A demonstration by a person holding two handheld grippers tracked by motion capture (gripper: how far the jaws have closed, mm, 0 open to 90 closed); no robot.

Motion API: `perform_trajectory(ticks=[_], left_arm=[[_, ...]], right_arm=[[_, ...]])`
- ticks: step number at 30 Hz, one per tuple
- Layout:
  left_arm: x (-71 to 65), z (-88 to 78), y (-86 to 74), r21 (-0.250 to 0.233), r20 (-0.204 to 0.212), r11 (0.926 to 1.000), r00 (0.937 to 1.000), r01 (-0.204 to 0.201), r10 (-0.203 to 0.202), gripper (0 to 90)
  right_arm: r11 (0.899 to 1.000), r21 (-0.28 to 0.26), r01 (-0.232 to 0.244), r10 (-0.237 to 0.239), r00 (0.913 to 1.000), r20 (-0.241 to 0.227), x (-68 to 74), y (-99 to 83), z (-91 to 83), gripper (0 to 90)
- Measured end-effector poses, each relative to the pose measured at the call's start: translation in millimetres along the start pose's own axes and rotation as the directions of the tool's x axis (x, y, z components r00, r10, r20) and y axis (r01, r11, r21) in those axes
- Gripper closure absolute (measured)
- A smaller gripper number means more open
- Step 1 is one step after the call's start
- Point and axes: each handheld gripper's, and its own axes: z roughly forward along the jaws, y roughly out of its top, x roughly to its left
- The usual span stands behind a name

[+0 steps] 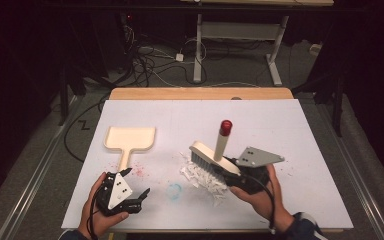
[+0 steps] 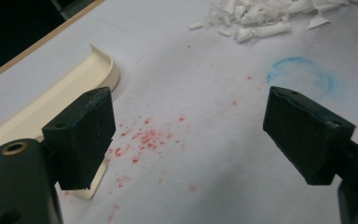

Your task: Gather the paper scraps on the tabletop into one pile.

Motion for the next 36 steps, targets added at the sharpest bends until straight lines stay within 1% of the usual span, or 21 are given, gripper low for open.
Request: perform_trajectory(ticks=[2, 3, 4, 5, 7, 10, 11, 13, 16, 18, 19, 21, 23, 25, 26, 28, 29, 31, 32, 33, 36], left_arm=[[-0.6, 0.5, 0.2, 0.002, 0.001, 1.0, 1.0, -0.002, 0.002, 16.1], [-1.0, 1.0, 0.3, 0.001, 0.001, 1.0, 1.0, -0.001, 0.001, 16.1], [-1.3, 1.4, 0.6, 0.005, 0.002, 1.0, 1.0, -0.003, 0.003, 16.1], [-1.6, 1.7, 0.9, 0.006, 0.002, 1.0, 1.0, -0.005, 0.005, 16.1], [-2.2, 2.2, 1.7, 0.009, 0.003, 0.9999, 1.0, -0.009, 0.009, 16.1], [-3.0, 3.3, 2.8, 0.011, 0.002, 0.9999, 0.9999, -0.013, 0.013, 16.1], [-3.4, 3.8, 3.2, 0.011, 0.002, 0.9998, 0.9999, -0.013, 0.013, 16.1], [-3.8, 4.5, 3.9, 0.014, 0.004, 0.9997, 0.9998, -0.019, 0.019, 16.1], [-4.4, 5.9, 4.2, 0.016, 0.011, 0.9996, 0.9997, -0.022, 0.022, 16.1], [-4.5, 6.5, 4.2, 0.018, 0.013, 0.9995, 0.9996, -0.025, 0.025, 16.1], [-4.5, 6.6, 4.1, 0.017, 0.015, 0.9995, 0.9995, -0.027, 0.026, 16.1], [-4.2, 6.9, 3.7, 0.017, 0.017, 0.9995, 0.9995, -0.025, 0.025, 16.1], [-3.8, 7.7, 3.6, 0.022, 0.017, 0.9994, 0.9995, -0.025, 0.025, 16.1], [-3.9, 7.8, 3.7, 0.022, 0.017, 0.9994, 0.9995, -0.025, 0.025, 16.1], [-4.1, 7.7, 3.8, 0.022, 0.018, 0.9994, 0.9995, -0.026, 0.026, 16.1], [-4.2, 7.7, 3.8, 0.022, 0.017, 0.9994, 0.9995, -0.026, 0.026, 16.1], [-4.3, 7.9, 3.8, 0.023, 0.018, 0.9994, 0.9995, -0.025, 0.025, 16.1], [-4.7, 8.5, 3.7, 0.026, 0.019, 0.9992, 0.9994, -0.029, 0.028, 16.1], [-4.9, 8.7, 3.7, 0.027, 0.02, 0.9992, 0.9994, -0.029, 0.029, 16.1], [-5.0, 8.8, 3.7, 0.028, 0.02, 0.9991, 0.9993, -0.031, 0.031, 16.1], [-5.1, 8.2, 3.4, 0.028, 0.019, 0.999, 0.9992, -0.035, 0.034, 16.1]], right_arm=[[0.999, 0.001, 0.044, -0.044, 0.9983, -0.039, -5.4, -9.0, -18.4, 67.8], [0.998, 0.008, 0.062, -0.061, 0.9969, -0.05, -8.0, -13.8, -27.8, 67.8], [0.996, 0.003, 0.089, -0.089, 0.9928, -0.081, -10.4, -19.2, -37.2, 67.8], [0.995, 0.007, 0.104, -0.103, 0.9888, -0.108, -12.2, -24.9, -46.0, 67.8], [0.992, 0.026, 0.128, -0.123, 0.9835, -0.133, -13.8, -36.2, -60.6, 67.9], [0.988, 0.081, 0.134, -0.121, 0.9815, -0.148, -11.4, -50.9, -73.3, 67.9], [0.986, 0.1, 0.135, -0.119, 0.9816, -0.149, -9.5, -54.9, -75.4, 67.8], [0.981, 0.134, 0.142, -0.119, 0.9781, -0.171, -5.6, -61.9, -76.3, 67.9], [0.972, 0.175, 0.156, -0.119, 0.9721, -0.202, -0.6, -70.1, -71.3, 67.9], [0.967, 0.198, 0.159, -0.116, 0.9706, -0.211, 1.6, -74.3, -63.3, 67.9], [0.967, 0.199, 0.162, -0.118, 0.9697, -0.214, 2.3, -75.7, -59.1, 67.9], [0.969, 0.191, 0.158, -0.114, 0.968, -0.223, 2.8, -76.2, -50.5, 67.9], [0.972, 0.176, 0.157, -0.12, 0.9714, -0.205, 4.2, -73.3, -40.2, 68.0], [0.967, 0.171, 0.188, -0.15, 0.9661, -0.21, 5.0, -69.6, -29.4, 68.0], [0.966, 0.17, 0.195, -0.159, 0.9667, -0.2, 5.2, -67.8, -24.3, 68.0], [0.963, 0.164, 0.212, -0.176, 0.9622, -0.207, 3.2, -63.9, -14.9, 67.9], [0.964, 0.159, 0.215, -0.182, 0.9631, -0.198, 1.9, -61.9, -10.7, 67.9], [0.966, 0.151, 0.212, -0.179, 0.9619, -0.207, -1.7, -57.5, -2.5, 67.9], [0.967, 0.142, 0.211, -0.18, 0.9627, -0.202, -3.0, -55.1, 0.9, 67.9], [0.968, 0.14, 0.207, -0.175, 0.9617, -0.211, -4.1, -52.5, 4.4, 67.9], [0.97, 0.121, 0.212, -0.183, 0.9591, -0.216, -5.1, -46.4, 12.0, 67.9]])
